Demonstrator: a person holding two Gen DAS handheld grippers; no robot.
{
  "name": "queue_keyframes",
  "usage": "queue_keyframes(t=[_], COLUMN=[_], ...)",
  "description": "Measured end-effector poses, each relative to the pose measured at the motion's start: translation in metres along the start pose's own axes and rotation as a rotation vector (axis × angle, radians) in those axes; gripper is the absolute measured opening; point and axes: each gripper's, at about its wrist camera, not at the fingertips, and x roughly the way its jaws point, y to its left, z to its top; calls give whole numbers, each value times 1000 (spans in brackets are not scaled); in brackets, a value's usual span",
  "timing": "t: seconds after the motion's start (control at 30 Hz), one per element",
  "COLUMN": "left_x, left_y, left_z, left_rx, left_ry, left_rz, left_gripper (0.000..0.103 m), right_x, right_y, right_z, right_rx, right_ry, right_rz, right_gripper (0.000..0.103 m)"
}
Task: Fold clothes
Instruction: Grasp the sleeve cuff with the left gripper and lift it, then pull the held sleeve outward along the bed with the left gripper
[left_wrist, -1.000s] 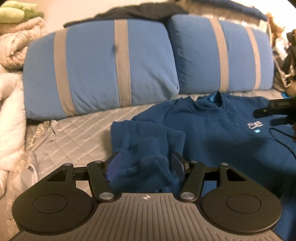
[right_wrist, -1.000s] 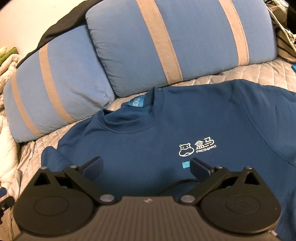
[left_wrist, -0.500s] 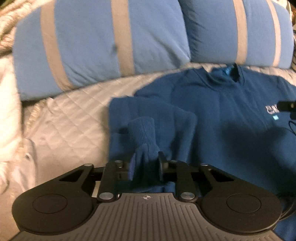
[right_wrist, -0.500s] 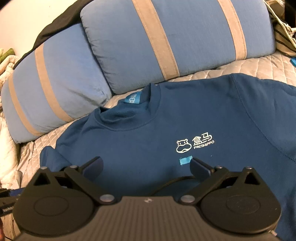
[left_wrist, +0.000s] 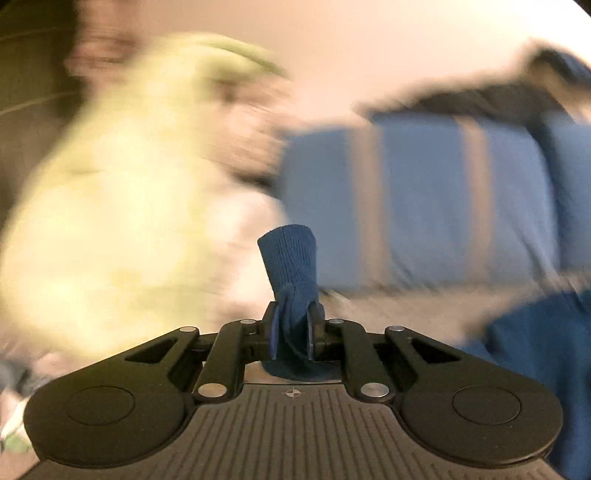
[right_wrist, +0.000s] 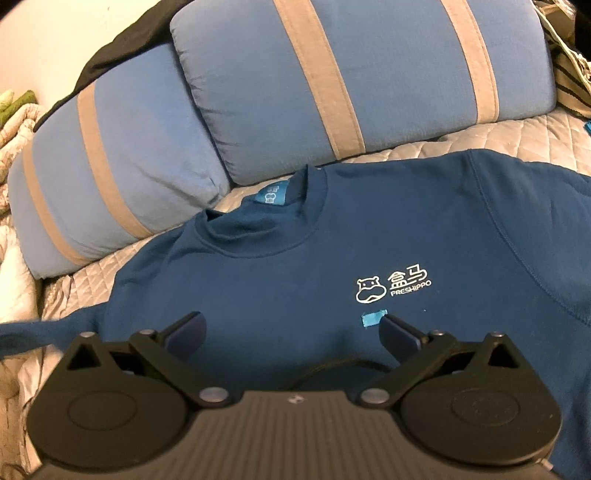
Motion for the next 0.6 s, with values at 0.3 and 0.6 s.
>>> queue_keyframes(t=[0.3, 0.6], left_x=[14, 13], left_y=[95, 112], left_z=[-201, -264], left_rx=[-434, -753], left_ry=[136, 235], left_rz=[223, 247], left_gripper=[18, 48], right_x=[3, 7], right_y=[10, 4], right_z=[-4, -6], right_rx=[-31, -7], right_ry=[22, 59], right_rz=[43, 38], right_gripper=[103, 103])
